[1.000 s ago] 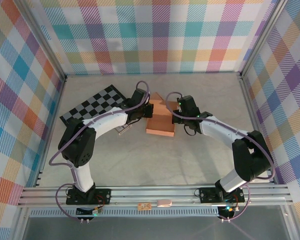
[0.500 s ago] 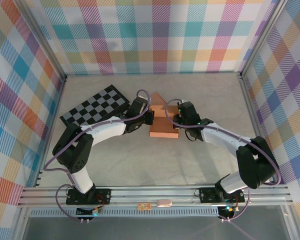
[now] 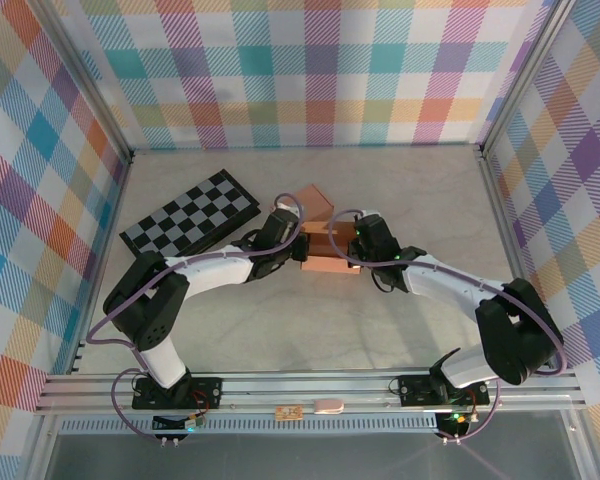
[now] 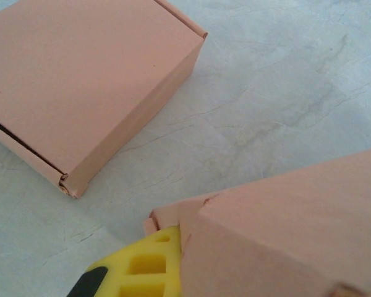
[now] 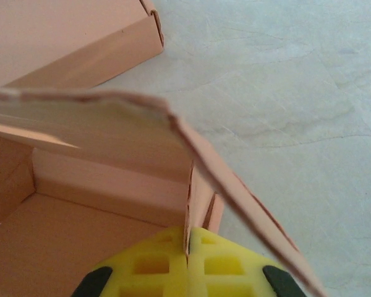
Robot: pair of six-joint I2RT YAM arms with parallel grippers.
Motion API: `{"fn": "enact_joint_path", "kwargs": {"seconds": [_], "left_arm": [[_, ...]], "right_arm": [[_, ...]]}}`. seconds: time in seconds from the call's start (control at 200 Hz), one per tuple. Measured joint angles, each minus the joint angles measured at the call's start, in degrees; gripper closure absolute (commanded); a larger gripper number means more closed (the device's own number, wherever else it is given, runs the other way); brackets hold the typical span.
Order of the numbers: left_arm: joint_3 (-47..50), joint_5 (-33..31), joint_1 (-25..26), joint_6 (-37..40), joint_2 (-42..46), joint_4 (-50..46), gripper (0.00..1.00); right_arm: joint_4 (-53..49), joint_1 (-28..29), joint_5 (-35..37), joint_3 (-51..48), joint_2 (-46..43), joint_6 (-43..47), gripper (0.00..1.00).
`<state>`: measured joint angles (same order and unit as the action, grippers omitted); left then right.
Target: Fold the paper box
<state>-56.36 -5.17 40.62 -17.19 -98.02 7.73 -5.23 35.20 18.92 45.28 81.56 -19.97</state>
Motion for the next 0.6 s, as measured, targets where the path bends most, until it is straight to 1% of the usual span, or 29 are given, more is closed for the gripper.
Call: {"fn": "enact_joint_path", "kwargs": {"seconds": [0.115,0.3,0.345,0.5,0.605], "left_arm": [[0.35,-0.44,0.52,-0.02,0.07,0.31,1.0],[0.68,-0.52,1.6,-0.17,0.28,0.39,1.0],[0.68,-0.52,1.9,-0.17,0.28,0.39,1.0],[0.66,-0.76,2.27,-0.17,0.26,0.33,1.0],[0.59,-1.01,2.34,-0.17,0.26,0.13,1.0]], "right_arm": [[-2.78,0.15,0.26,0.55,-0.46,-0.98,0.91],[-10.23,0.52,0.59,4.35,-1.31,-5.75,0.64],[-12.37,0.59,0.61,5.55,-1.77,-7.54,0.6],[-19.45,0.79,-0.17,8.83,-4.48,-14.49,0.54],[-23.06,0.79,-1.9,8.92,-7.85,-20.37,0.52]]}}
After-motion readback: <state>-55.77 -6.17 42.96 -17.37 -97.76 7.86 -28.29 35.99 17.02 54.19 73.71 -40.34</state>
